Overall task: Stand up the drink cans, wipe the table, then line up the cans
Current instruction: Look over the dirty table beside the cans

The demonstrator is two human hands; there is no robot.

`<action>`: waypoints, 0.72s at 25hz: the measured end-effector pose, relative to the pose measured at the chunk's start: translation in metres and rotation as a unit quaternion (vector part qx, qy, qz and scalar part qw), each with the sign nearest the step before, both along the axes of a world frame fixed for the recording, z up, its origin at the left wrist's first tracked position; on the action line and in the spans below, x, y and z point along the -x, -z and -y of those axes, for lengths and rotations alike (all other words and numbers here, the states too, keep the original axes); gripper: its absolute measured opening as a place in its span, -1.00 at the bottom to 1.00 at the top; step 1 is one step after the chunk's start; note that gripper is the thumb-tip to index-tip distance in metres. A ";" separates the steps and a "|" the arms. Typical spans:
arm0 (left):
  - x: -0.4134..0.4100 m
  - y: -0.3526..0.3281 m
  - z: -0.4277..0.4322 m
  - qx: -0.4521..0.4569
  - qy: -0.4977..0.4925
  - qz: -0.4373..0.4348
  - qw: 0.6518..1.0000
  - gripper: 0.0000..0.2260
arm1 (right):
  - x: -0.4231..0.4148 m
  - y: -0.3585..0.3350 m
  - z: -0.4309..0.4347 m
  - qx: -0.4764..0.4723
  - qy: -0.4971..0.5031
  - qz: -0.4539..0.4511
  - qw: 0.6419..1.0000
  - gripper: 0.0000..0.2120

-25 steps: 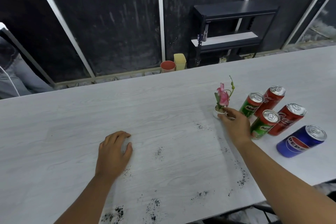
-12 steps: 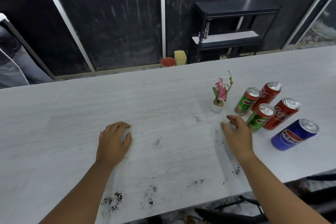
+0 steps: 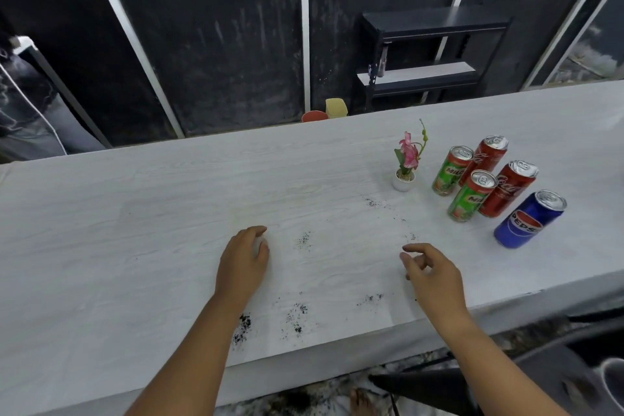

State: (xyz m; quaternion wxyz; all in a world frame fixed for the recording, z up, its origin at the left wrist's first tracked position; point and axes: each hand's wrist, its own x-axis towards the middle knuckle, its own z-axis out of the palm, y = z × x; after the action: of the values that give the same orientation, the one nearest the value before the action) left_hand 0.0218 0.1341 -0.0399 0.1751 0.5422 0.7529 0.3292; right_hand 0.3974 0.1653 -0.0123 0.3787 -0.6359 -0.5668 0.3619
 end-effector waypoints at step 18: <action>-0.077 -0.013 0.070 -0.036 0.143 -0.010 0.989 -0.72 | 0.028 -0.013 0.079 0.021 -0.064 0.071 0.995 -0.59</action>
State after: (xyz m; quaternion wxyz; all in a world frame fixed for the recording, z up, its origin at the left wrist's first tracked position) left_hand 0.0986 0.0637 -0.0267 0.1938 0.6535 0.6570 0.3220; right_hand 0.3691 0.0861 0.0003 0.3002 -0.6299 -0.6245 0.3508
